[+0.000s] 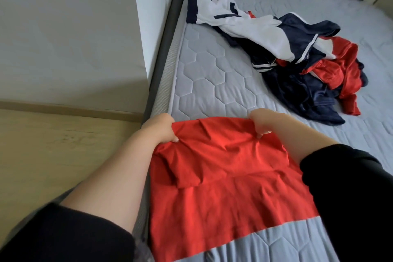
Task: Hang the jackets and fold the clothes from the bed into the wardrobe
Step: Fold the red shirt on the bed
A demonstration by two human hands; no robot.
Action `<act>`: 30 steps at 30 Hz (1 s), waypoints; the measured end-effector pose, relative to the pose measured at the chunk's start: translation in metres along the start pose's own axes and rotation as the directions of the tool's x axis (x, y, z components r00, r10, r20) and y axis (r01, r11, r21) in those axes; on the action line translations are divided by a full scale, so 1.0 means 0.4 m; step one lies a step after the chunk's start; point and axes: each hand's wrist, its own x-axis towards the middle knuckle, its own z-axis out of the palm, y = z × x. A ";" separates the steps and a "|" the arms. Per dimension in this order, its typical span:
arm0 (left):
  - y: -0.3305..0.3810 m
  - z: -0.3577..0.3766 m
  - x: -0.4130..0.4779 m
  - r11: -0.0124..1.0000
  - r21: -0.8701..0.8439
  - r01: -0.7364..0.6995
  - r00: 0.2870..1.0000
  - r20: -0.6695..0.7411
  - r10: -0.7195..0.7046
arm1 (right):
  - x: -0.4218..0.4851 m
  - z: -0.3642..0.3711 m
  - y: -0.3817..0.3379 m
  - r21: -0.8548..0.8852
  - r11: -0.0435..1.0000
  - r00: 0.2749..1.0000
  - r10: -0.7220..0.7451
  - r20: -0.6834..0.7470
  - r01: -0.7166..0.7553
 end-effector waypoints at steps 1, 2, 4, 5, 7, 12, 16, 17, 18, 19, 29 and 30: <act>-0.001 -0.006 -0.002 1.000 -0.011 0.019 1.000 -0.023 -0.019 | -0.003 0.002 0.010 0.004 1.000 0.999 0.029 -0.025 -0.029; -0.003 -0.011 -0.004 0.999 -0.017 0.034 0.999 -0.037 -0.035 | -0.007 0.004 0.021 0.006 0.999 0.998 0.053 -0.040 -0.053; 0.000 -0.015 -0.012 0.998 0.002 0.056 0.997 -0.054 -0.056 | -0.016 0.014 0.033 0.005 0.997 0.995 0.080 -0.053 -0.080; 0.004 -0.015 -0.018 0.997 0.046 0.058 0.996 -0.077 -0.054 | -0.020 0.019 0.035 -0.004 0.997 0.994 0.082 -0.069 -0.082; 0.022 -0.004 -0.028 0.977 0.212 -0.006 0.977 -0.205 0.051 | -0.025 0.029 0.027 -0.025 0.998 0.983 0.059 -0.174 -0.064; 0.135 0.053 -0.052 0.872 0.289 -0.394 0.801 -0.358 0.481 | -0.039 0.071 -0.078 0.346 0.922 0.872 0.017 -0.489 0.175; 0.136 0.156 -0.079 0.889 0.291 -0.354 0.923 -0.044 0.382 | -0.036 0.130 -0.117 0.174 0.961 0.885 -0.119 -0.449 0.217; 0.119 0.173 -0.079 0.899 0.290 -0.327 0.937 -0.026 0.349 | -0.033 0.136 -0.105 0.169 0.967 0.897 -0.102 -0.430 0.191; 0.105 0.180 -0.076 0.904 0.296 -0.309 0.942 -0.033 0.333 | -0.030 0.139 -0.090 0.177 0.972 0.905 -0.070 -0.419 0.157; 0.095 0.182 -0.071 0.907 0.300 -0.296 0.944 -0.052 0.325 | -0.027 0.137 -0.074 0.194 0.974 0.911 -0.028 -0.411 0.117; 0.083 0.148 -0.040 0.952 0.263 -0.158 0.934 -0.273 0.231 | 0.003 0.082 0.030 0.320 0.939 0.903 0.245 -0.354 -0.130; 0.084 0.135 -0.037 0.950 0.279 -0.141 0.923 -0.309 0.228 | 0.007 0.084 0.037 0.348 0.927 0.898 0.269 -0.349 -0.143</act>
